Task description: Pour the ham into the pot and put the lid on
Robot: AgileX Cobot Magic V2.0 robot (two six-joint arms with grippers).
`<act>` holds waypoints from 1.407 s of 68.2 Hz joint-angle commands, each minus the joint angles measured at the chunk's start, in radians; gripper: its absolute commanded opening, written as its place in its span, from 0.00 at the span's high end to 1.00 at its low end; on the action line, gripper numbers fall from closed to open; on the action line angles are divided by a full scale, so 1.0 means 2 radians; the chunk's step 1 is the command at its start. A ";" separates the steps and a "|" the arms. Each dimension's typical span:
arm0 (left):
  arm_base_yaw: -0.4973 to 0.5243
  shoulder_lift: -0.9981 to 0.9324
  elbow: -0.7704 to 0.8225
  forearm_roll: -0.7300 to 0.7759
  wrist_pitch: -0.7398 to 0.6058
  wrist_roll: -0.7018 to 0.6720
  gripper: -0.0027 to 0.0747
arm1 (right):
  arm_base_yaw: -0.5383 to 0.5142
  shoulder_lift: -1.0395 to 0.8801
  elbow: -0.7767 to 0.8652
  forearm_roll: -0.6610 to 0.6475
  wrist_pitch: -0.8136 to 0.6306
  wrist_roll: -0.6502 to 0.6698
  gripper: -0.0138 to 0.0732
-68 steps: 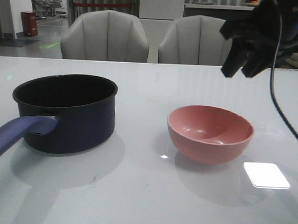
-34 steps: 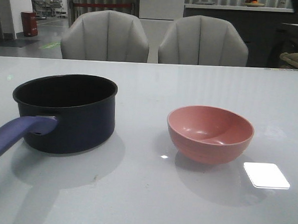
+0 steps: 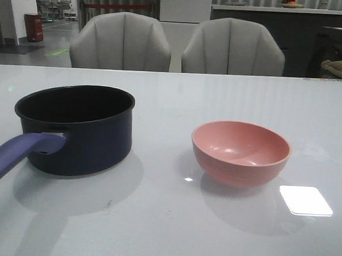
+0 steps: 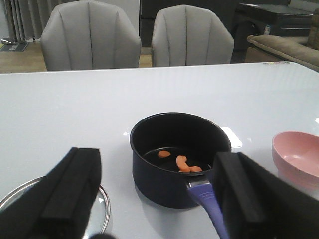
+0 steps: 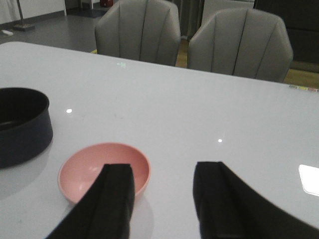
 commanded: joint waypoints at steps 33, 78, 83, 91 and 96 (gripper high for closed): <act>-0.003 0.031 -0.031 0.014 -0.017 0.002 0.29 | 0.000 -0.017 0.024 0.004 -0.016 -0.001 0.67; 0.088 0.415 -0.286 0.087 0.141 -0.108 0.13 | 0.000 -0.017 0.024 0.004 -0.016 -0.001 0.67; 0.109 0.455 -0.307 0.086 0.159 -0.108 0.13 | 0.000 -0.017 0.024 0.004 -0.016 -0.001 0.67; 0.153 0.522 -0.346 0.050 0.185 -0.098 0.13 | 0.000 -0.017 0.024 0.004 -0.016 -0.001 0.67; 0.178 0.561 -0.368 0.013 0.201 -0.062 0.13 | 0.000 -0.017 0.024 0.004 -0.016 -0.001 0.67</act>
